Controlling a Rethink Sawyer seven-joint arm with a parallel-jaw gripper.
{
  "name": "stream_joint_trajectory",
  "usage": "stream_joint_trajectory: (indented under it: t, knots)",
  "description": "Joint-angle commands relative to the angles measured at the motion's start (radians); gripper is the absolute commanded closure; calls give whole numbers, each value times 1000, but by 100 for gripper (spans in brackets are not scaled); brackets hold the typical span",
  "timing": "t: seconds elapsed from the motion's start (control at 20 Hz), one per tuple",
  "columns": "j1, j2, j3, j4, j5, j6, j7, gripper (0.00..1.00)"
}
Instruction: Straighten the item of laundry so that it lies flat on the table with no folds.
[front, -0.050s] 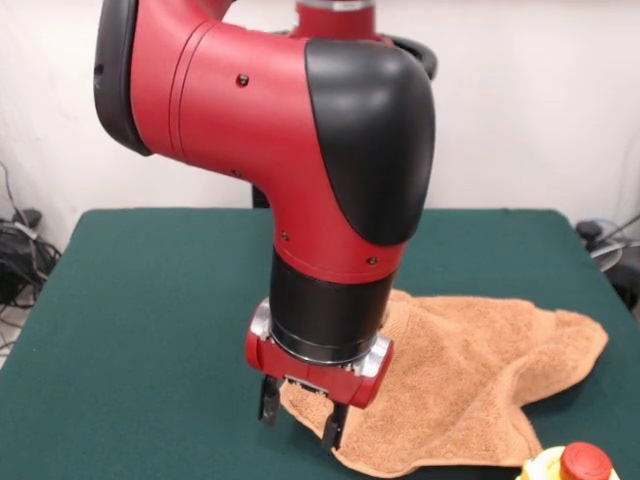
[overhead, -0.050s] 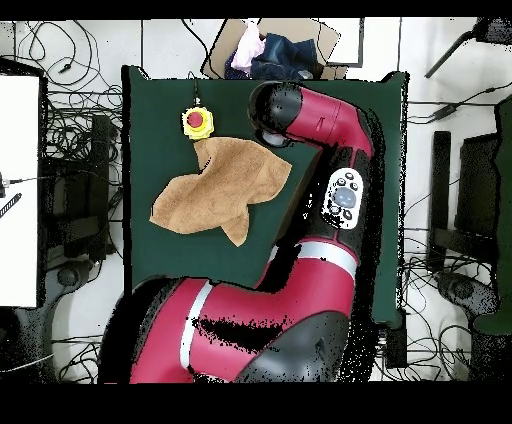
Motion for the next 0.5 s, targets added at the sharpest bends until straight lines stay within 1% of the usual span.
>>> stream_joint_trajectory:
  t: [0.05, 0.5]
  knots:
    - [-8, 20, 107, 127, -14, -135, 120, 0]
    - [7, -10, 112, 201, -7, -171, 123, 0]
